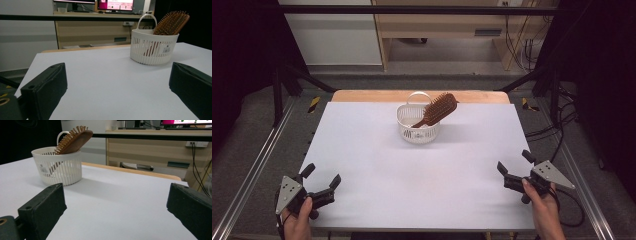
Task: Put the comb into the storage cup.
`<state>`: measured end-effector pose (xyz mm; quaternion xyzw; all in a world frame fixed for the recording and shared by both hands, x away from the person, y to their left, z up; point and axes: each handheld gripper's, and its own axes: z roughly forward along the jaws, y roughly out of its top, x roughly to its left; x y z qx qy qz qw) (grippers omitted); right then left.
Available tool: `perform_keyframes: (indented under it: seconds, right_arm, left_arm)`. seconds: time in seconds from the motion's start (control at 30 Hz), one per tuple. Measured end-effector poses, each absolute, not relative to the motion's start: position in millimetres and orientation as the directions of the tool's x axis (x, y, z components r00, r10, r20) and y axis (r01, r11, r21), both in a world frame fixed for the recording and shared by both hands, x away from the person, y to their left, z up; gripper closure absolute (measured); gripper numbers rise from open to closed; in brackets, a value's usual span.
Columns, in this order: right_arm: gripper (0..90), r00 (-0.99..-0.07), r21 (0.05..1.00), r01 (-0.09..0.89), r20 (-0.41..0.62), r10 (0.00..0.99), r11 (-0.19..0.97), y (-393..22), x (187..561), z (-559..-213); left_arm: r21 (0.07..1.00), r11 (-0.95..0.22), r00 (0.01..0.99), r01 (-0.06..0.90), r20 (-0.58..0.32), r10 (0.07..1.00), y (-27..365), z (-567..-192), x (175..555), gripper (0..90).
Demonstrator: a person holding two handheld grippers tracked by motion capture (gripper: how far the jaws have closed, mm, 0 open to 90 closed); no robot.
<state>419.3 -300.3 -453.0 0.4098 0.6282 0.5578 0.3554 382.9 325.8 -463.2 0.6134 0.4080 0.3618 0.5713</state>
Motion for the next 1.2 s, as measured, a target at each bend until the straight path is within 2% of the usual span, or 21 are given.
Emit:
perform_keyframes:
  seconds: [0.37, 1.2]
  right_arm:
    - [2.6, -0.453, 0.992, 0.119, 0.015, 0.891, 0.044, -290, 418, -463]
    - [3.9, -0.554, 0.994, 0.084, -0.015, 0.832, 0.074, -255, 423, -464]
  left_arm:
    - [0.996, 0.004, 0.420, 0.085, -0.039, 0.907, 325, -463, 383, 1.8]
    - [0.998, -0.039, 0.469, 0.057, 0.008, 0.883, 310, -461, 383, 1.8]
